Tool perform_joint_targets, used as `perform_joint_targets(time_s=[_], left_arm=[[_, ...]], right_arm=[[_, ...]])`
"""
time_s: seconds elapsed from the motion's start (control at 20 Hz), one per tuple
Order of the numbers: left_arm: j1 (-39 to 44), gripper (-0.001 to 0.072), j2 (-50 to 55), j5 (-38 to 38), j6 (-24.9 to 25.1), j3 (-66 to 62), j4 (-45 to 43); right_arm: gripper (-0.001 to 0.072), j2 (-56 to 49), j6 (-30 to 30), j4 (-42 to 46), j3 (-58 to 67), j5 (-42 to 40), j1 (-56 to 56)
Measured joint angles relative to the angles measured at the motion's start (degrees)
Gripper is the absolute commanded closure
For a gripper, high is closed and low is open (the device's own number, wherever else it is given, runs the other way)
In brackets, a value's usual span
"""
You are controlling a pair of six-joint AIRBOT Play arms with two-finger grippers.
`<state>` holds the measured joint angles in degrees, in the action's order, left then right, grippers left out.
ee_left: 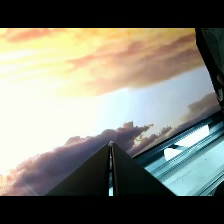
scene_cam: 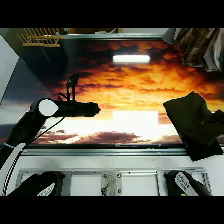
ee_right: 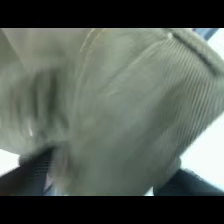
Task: Fold the clothes and pants, and hang the long-sleeved shirts on hangers.
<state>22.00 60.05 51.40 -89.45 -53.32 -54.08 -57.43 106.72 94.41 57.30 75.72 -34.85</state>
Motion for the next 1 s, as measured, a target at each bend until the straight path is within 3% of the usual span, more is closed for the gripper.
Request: perform_joint_targets(time_s=[0.2, 0.5, 0.55, 0.65, 0.7, 1.0], left_arm=[[0.00, 0.0685, 0.00, 0.00, 0.02, 0.00, 0.00], [0.00, 0.0685, 0.00, -0.90, 0.15, 0.00, 0.09], [0.00, 0.0685, 0.00, -1.07, 0.15, 0.00, 0.09], [0.00, 0.0685, 0.00, -1.22, 0.15, 0.00, 0.11], [0.00, 0.0685, 0.00, -1.40, 0.15, 0.00, 0.13], [0.00, 0.0685, 0.00, -1.55, 0.13, 0.00, 0.13]], right_arm=[[0.0041, 7.06, -4.20, -3.91, -0.22, -1.42, 2.29], [0.0052, 17.31, -10.51, -20.55, -0.46, -4.07, 15.63], [0.0140, 17.86, -11.02, -21.94, -0.46, -4.42, 18.60], [0.0642, 18.38, -11.69, -23.87, -0.46, -4.61, 23.87], [0.0672, 18.47, -11.85, -24.41, -0.46, -4.72, 25.94], [0.0671, 18.67, -12.28, -26.27, -0.48, -3.80, 31.65]])
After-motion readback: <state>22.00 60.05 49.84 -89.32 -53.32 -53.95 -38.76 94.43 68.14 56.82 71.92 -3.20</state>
